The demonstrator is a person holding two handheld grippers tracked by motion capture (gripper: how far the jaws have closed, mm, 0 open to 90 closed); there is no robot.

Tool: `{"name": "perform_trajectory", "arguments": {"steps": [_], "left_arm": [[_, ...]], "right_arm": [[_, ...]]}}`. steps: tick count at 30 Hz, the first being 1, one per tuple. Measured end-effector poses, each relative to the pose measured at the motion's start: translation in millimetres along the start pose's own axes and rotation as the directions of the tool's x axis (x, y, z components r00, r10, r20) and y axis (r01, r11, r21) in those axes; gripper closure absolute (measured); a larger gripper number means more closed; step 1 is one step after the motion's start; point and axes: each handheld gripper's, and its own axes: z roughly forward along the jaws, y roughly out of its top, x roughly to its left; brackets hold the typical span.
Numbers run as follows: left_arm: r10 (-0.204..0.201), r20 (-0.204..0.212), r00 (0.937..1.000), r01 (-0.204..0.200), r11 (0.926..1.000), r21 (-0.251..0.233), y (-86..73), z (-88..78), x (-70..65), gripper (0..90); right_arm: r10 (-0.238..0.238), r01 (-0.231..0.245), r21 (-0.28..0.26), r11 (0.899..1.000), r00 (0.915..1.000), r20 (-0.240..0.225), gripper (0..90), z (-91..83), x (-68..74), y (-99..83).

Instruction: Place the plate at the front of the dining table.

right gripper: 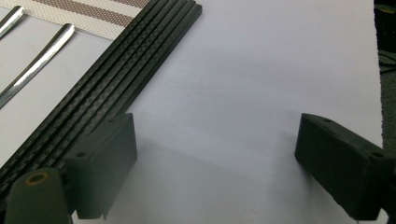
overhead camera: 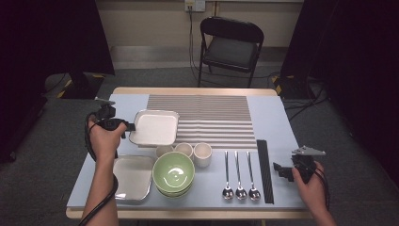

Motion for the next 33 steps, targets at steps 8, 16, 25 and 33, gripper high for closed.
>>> {"name": "perform_trajectory", "arguments": {"steps": [8,16,25,33], "left_arm": [[0.012,0.003,0.9999,-0.012,0.9999,-0.008,3.0,5.6,-10.9,88.6],[0.037,-0.005,0.9993,-0.037,0.9992,-0.011,4.9,10.0,-23.5,88.7],[0.039,0.008,0.9992,-0.039,0.9992,-0.004,8.0,16.3,-32.8,88.6],[0.043,0.012,0.999,-0.043,0.9991,-0.001,10.7,21.4,-41.6,88.7]], "right_arm": [[0.002,-0.002,0.002,1.0,1.0,-0.001,11.9,-0.1,0.2,0.0],[0.002,-0.002,0.001,1.0,1.0,0.0,11.9,-0.1,0.2,0.0],[0.002,-0.002,0.002,1.0,1.0,-0.001,11.9,-0.3,0.2,0.0],[0.002,-0.002,0.002,1.0,1.0,-0.001,11.9,-0.3,0.3,0.0]]}}
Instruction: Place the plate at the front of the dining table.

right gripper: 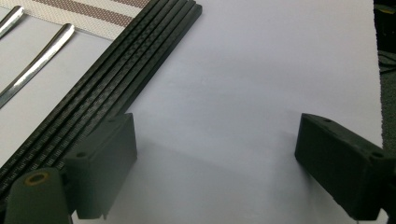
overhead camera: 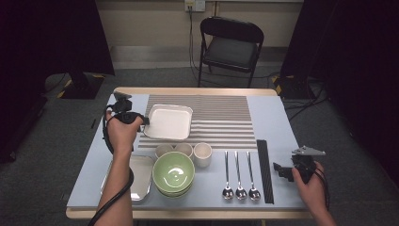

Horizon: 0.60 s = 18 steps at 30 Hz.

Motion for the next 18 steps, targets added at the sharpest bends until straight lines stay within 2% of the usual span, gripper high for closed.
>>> {"name": "perform_trajectory", "arguments": {"steps": [11,18], "left_arm": [[-0.011,0.005,0.9999,0.011,0.9999,-0.012,2.3,5.6,-5.9,88.7],[-0.015,-0.012,0.9998,0.015,0.9998,-0.016,3.4,7.4,-8.0,88.7]], "right_arm": [[0.0,0.0,0.0,1.0,1.0,0.0,11.9,0.0,0.0,0.0],[0.0,0.0,0.0,1.0,1.0,0.0,11.9,0.0,-0.1,0.0]]}}
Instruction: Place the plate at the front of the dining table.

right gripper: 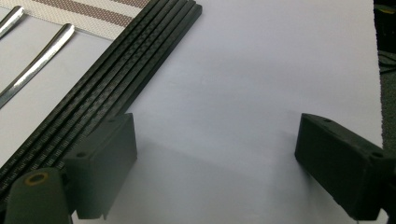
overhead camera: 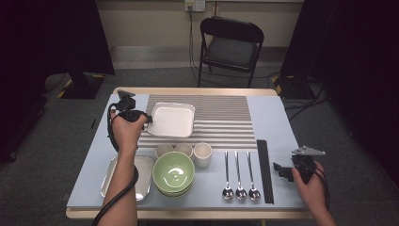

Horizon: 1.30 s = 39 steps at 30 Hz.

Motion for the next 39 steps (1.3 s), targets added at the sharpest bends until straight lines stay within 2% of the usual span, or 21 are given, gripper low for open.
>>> {"name": "perform_trajectory", "arguments": {"steps": [5,7,22,27,35,39], "left_arm": [[0.0,-0.005,1.0,0.0,1.0,0.0,1.7,2.6,-0.7,88.7],[0.002,0.009,1.0,-0.002,1.0,0.001,2.3,3.2,-1.2,88.7],[-0.001,-0.009,1.0,0.001,0.9999,-0.013,7.6,7.9,-9.9,88.8],[-0.006,0.012,0.9999,0.006,0.9999,-0.013,8.9,13.5,-13.5,88.7],[-0.009,0.002,1.0,0.009,0.9998,-0.016,10.9,20.5,-20.6,88.7],[-0.008,0.013,0.9999,0.009,0.9998,-0.015,12.6,22.4,-21.3,88.8]], "right_arm": [[0.0,0.0,0.0,1.0,1.0,0.0,11.9,0.0,0.0,0.0],[0.0,0.0,0.0,1.0,1.0,0.0,11.9,0.0,0.0,0.0],[-0.001,0.001,-0.002,1.0,1.0,0.0,11.9,0.3,-0.3,0.0],[0.002,-0.002,-0.001,1.0,1.0,-0.001,11.9,0.1,-0.2,0.0],[0.002,-0.002,-0.001,1.0,1.0,-0.001,11.9,0.1,-0.2,0.0],[0.001,-0.001,-0.002,1.0,1.0,-0.001,11.9,0.1,-0.3,0.0]]}}
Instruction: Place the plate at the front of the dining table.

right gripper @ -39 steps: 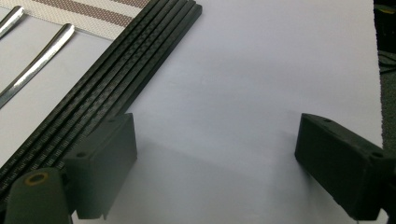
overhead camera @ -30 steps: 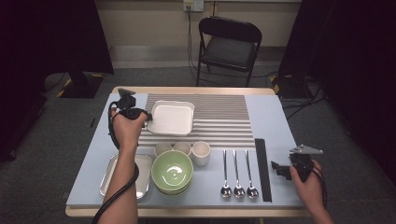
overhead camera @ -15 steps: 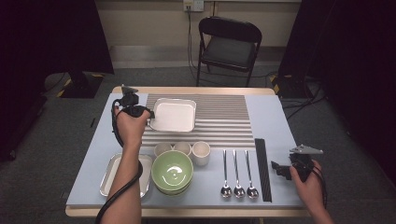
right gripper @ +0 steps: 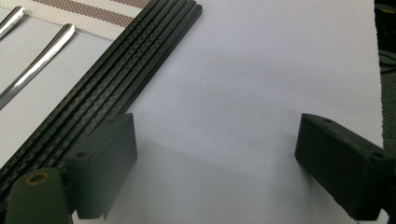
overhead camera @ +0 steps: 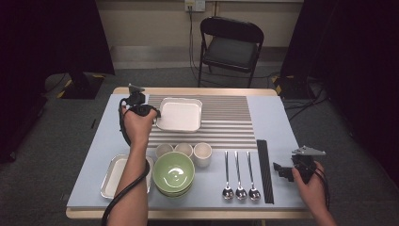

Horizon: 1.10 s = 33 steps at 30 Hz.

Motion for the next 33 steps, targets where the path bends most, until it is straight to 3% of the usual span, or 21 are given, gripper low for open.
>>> {"name": "perform_trajectory", "arguments": {"steps": [14,26,33], "left_arm": [[-0.023,-0.014,0.9996,0.023,0.9997,-0.003,2.6,8.0,-2.5,88.8],[-0.015,-0.01,0.9998,0.015,0.9999,-0.002,6.8,12.5,-7.4,88.8],[-0.011,-0.03,0.9995,0.011,0.9999,-0.003,7.2,17.6,-10.3,88.8]], "right_arm": [[0.001,-0.001,0.002,1.0,1.0,-0.001,11.9,-0.1,0.0,0.0],[0.001,-0.001,0.002,1.0,1.0,-0.002,11.9,-0.1,-0.1,0.0],[0.0,0.0,0.002,1.0,1.0,-0.002,11.9,-0.1,-0.2,0.0]]}}
